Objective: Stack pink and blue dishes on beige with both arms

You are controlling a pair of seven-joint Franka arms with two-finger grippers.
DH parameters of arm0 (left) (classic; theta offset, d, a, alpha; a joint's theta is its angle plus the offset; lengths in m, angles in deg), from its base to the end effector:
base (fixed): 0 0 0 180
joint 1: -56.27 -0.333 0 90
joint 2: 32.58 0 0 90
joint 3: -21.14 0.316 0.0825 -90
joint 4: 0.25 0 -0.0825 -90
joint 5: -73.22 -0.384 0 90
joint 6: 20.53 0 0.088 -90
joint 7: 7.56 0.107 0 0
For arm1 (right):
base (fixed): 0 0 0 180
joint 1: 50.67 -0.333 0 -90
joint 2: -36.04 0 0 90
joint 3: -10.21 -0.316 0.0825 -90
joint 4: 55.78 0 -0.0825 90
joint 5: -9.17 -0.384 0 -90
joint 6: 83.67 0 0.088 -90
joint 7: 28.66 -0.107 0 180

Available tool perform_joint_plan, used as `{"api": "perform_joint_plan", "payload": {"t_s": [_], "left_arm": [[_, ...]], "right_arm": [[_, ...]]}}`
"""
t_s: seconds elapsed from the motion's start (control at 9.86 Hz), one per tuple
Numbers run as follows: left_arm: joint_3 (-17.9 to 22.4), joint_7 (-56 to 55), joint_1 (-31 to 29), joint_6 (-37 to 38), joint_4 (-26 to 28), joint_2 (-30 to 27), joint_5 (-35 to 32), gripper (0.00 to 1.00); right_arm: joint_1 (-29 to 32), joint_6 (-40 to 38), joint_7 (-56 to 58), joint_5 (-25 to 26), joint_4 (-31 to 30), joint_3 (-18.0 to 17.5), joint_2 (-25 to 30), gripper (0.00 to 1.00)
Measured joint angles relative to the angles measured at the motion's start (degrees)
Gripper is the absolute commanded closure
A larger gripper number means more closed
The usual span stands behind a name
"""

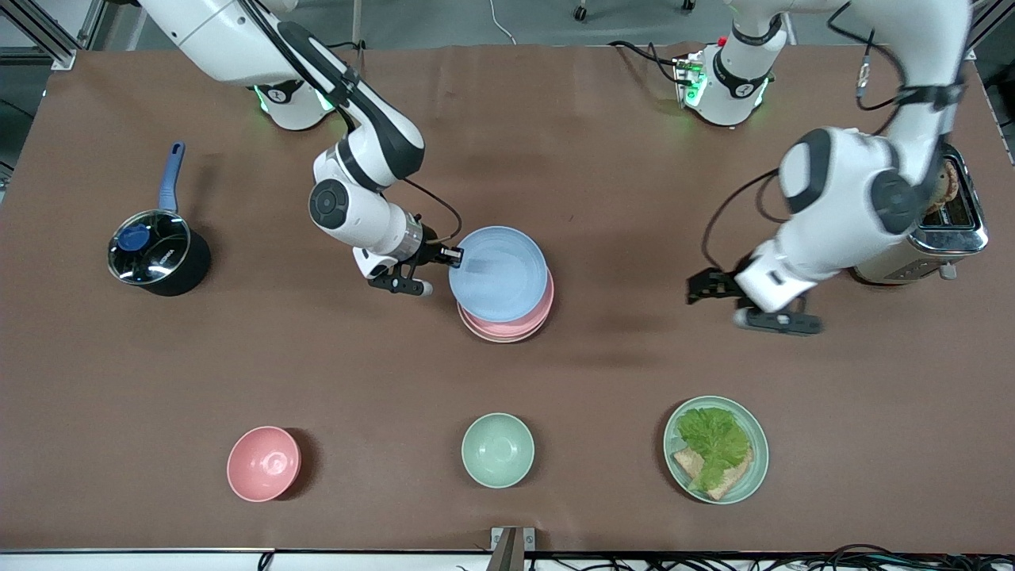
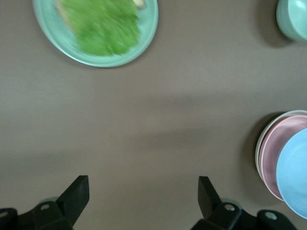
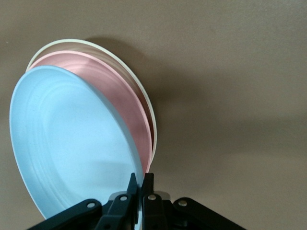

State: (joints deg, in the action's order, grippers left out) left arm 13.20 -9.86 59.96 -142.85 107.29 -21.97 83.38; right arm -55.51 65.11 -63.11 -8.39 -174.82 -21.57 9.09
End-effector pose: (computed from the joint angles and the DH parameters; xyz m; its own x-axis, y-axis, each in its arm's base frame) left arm 0.5991 -0.1274 0.4215 0.9963 -0.0646 0.0573 -0.0741 -0.9803 0.1831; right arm 0.4891 0.3467 0.2405 0.9487 -0.2351 -0.2113 -0.2977 -0.8891 -0.3477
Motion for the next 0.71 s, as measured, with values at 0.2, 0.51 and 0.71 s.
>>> {"api": "perform_joint_plan", "payload": {"t_s": [0.2, 0.51, 0.71], "left_arm": [[3.37, 0.05, -0.08, 10.90, -7.01, -3.53, -5.30, 0.00], [4.92, -0.19, -0.09, 28.06, -17.07, -9.40, -8.62, 0.00], [5.27, -0.33, -0.10, 36.04, -20.47, -13.48, -9.14, 0.00]], "right_arm": [[-0.21, 1.20, 0.00, 0.00, 0.01, -0.01, -1.03, 0.01], [-0.19, 1.26, 0.05, 0.69, 0.37, 0.24, -0.69, 0.00], [0.60, -3.12, -0.20, 6.03, 1.18, 3.39, 4.83, 0.00]]}}
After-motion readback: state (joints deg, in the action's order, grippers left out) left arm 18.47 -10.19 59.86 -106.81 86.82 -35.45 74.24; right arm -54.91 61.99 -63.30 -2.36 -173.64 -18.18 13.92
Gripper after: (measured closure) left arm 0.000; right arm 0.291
